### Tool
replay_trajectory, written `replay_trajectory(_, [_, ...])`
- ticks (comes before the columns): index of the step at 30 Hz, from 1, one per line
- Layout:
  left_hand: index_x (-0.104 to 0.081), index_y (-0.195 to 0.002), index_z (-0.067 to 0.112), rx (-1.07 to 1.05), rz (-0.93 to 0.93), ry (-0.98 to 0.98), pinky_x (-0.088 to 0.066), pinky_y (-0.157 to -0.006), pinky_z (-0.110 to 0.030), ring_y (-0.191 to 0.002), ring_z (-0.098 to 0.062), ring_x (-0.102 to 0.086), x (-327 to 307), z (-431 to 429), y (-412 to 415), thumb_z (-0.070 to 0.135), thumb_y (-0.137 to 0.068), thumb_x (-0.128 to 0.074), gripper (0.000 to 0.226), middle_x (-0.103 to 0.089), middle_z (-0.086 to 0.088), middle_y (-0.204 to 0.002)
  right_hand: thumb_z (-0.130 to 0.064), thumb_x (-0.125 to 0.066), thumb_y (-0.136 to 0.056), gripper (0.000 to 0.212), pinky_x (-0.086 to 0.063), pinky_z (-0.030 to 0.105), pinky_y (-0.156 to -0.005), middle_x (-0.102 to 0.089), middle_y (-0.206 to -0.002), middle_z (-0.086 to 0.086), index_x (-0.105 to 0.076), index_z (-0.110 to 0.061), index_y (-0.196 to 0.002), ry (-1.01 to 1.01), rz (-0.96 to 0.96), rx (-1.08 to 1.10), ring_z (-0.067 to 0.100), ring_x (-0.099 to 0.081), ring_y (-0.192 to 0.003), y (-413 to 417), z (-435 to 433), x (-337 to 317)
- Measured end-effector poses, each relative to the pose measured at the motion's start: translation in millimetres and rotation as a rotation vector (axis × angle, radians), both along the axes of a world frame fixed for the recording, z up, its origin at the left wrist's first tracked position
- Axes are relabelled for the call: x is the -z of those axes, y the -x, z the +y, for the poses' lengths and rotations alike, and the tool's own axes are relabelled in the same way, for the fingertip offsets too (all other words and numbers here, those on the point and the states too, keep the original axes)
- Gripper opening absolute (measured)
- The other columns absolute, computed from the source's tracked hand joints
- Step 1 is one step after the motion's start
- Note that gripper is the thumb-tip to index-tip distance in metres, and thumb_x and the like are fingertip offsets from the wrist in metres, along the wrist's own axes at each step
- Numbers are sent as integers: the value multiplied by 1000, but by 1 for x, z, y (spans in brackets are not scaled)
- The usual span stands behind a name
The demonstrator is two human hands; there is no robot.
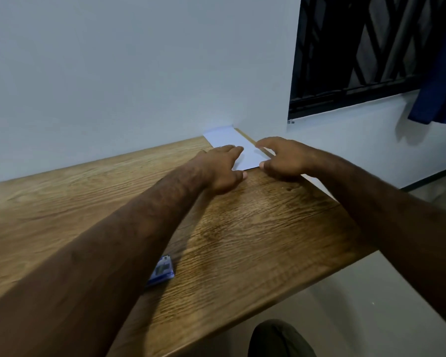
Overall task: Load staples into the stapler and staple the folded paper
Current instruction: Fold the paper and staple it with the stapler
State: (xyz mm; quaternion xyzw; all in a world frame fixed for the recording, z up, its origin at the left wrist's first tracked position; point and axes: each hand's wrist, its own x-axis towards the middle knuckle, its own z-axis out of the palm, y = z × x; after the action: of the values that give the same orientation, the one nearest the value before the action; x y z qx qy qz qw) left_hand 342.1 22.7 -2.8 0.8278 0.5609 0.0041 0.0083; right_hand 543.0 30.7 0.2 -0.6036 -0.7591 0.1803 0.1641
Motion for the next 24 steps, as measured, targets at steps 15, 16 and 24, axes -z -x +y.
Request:
replay_trajectory(15, [-45,-77,25,110,189,-117,-46,-76,-37,-90,-21,-52,-9,-21,20,39,-103,-38,30,-53,2,-93,-34,-67,-92,27,-40,30,-84,-70,-126,-4,-72,-32,-118,-135,-101,-106,10,-54,-100,11,-11,11])
replay_trajectory(16, [-47,-81,24,117,222,-120,-46,-76,-36,-93,-22,-56,-10,-27,26,40,-103,-36,29,-56,1,-96,-35,-66,-92,27,-39,30,-84,-69,-126,-5,-72,-33,-119,-140,-104,-124,9,-53,-101,15,-14,12])
replay_trajectory(24, [-62,-117,23,158,400,-191,-45,-100,-42,-112,-22,-63,-11,-80,92,45,-105,-29,42,-63,0,-124,-36,-65,-94,31,-32,15,-66,-59,-99,-20,-69,-35,-125,-160,-162,-355,0,-49,-83,68,-39,10])
